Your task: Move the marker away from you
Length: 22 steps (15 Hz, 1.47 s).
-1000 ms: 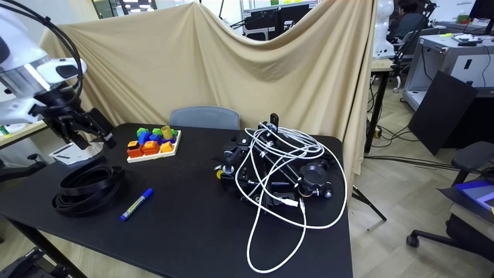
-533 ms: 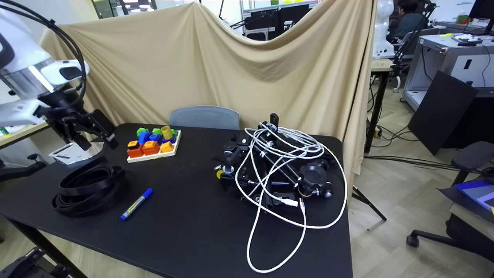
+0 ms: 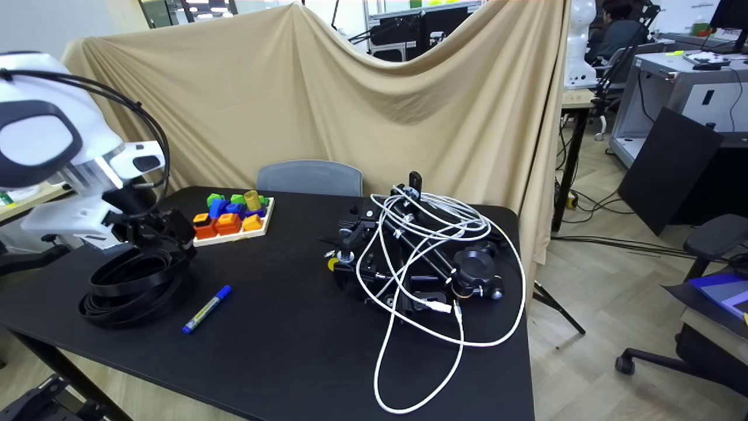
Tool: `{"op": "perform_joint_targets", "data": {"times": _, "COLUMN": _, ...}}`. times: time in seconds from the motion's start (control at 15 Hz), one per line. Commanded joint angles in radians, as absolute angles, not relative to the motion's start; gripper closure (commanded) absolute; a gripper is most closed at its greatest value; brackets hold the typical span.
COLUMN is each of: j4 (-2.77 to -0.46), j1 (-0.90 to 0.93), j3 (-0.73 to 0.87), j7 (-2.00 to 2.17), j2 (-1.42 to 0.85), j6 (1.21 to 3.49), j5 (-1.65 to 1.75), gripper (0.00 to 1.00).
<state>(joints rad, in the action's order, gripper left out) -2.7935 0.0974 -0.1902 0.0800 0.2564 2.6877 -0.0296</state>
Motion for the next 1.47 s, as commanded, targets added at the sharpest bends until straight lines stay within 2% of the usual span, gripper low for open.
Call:
{"op": "perform_joint_targets", "data": {"times": 0.0, "j4": -2.792, "j1": 0.111, "j3": -0.189, "j7": 0.127, "j2": 0.099, "j6": 2.848, "j5": -0.03, "gripper": 0.0}}
{"op": "perform_joint_targets", "data": {"times": 0.53, "j4": -2.723, "j1": 0.134, "j3": -0.208, "j7": 0.072, "j2": -0.198, "j6": 3.017, "j5": -0.171, "gripper": 0.0}}
{"op": "perform_joint_targets", "data": {"times": 1.2, "j4": -2.649, "j1": 0.14, "j3": -0.158, "j7": 0.102, "j2": -0.338, "j6": 3.049, "j5": -0.125, "gripper": 0.0}}
{"op": "perform_joint_targets", "data": {"times": 1.27, "j4": -2.643, "j1": 0.141, "j3": -0.15, "j7": 0.102, "j2": -0.344, "j6": 3.049, "j5": -0.123, "gripper": 0.07}}
{"op": "perform_joint_targets", "data": {"times": 1.33, "j4": -2.64, "j1": 0.144, "j3": -0.141, "j7": 0.103, "j2": -0.348, "j6": 3.051, "j5": -0.12, "gripper": 0.26}}
{"op": "perform_joint_targets", "data": {"times": 1.4, "j4": -2.637, "j1": 0.146, "j3": -0.133, "j7": 0.105, "j2": -0.351, "j6": 3.053, "j5": -0.119, "gripper": 0.33}}
